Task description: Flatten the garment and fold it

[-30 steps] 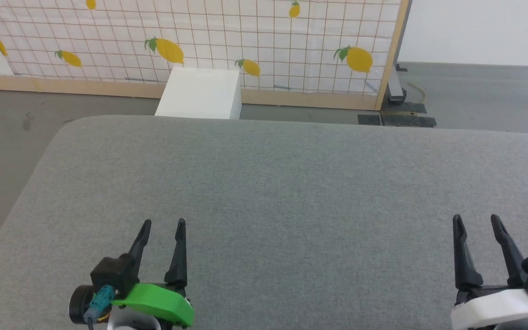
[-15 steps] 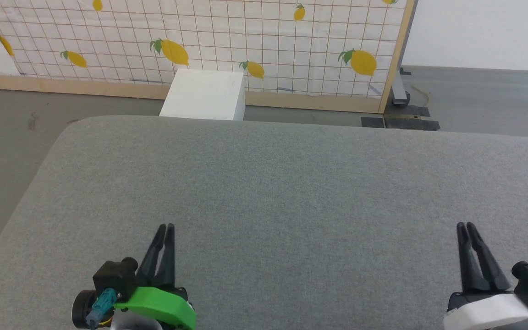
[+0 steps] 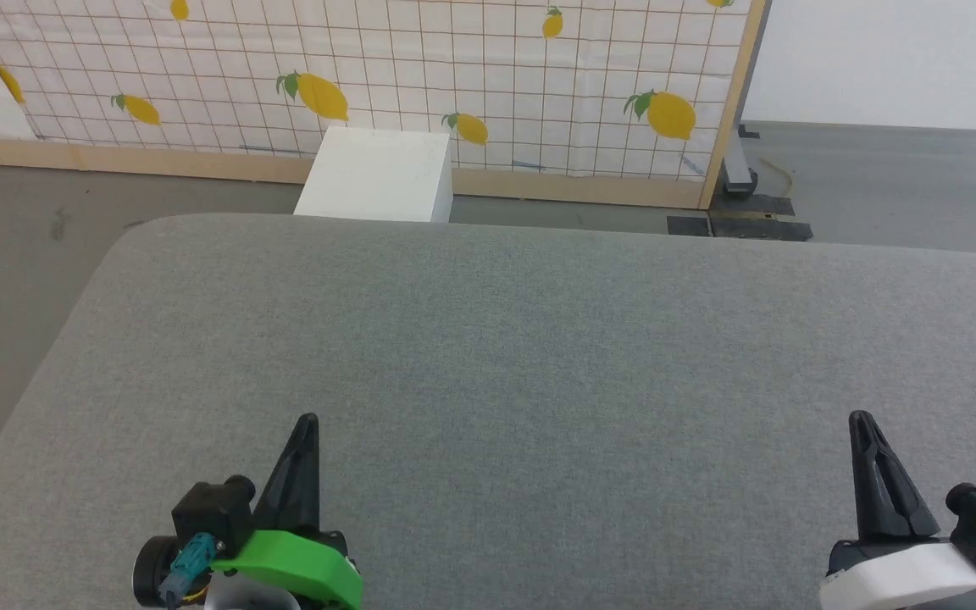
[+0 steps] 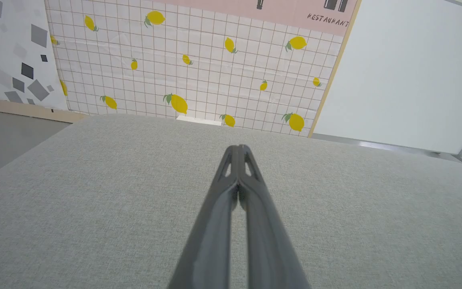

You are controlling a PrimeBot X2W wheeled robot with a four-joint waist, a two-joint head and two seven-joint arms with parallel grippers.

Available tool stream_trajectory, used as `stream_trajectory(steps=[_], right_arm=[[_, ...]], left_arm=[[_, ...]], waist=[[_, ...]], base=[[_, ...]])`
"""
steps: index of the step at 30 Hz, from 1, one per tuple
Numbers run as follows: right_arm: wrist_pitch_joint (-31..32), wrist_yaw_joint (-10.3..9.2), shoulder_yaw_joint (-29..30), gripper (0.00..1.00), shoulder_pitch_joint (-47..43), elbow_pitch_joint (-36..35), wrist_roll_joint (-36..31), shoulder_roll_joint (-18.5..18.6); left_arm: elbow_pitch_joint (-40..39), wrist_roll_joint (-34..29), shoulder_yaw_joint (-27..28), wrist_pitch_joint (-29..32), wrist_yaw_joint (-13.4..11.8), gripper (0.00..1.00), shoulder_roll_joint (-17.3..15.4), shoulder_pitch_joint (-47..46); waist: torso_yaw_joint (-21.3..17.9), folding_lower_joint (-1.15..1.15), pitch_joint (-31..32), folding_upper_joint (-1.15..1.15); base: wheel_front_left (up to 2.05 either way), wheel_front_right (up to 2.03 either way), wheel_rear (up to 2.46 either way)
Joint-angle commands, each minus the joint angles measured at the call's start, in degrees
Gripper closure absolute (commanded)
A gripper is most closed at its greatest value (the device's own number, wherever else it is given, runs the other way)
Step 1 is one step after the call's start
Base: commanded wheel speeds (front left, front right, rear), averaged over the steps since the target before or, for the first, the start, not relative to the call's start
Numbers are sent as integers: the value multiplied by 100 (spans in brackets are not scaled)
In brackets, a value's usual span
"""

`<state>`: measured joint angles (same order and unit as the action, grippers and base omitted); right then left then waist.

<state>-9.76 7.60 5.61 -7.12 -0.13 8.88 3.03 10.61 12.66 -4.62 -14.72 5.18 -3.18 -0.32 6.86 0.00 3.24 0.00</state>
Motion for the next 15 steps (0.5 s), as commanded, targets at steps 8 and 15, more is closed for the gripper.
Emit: stream_trajectory(steps=[8, 15], right_arm=[[61, -1, -35, 100, 44, 1, -55, -1], [113, -1, -65, 100, 83, 1, -103, -2]], left_arm=[[-66, -79, 27, 91, -32, 100, 2, 2], [-123, -147, 52, 171, -60, 100, 3, 4]], waist=[[-42, 0, -20, 0], [-80, 0, -38, 0]], base=[[0, 0, 0], [0, 0, 0]])
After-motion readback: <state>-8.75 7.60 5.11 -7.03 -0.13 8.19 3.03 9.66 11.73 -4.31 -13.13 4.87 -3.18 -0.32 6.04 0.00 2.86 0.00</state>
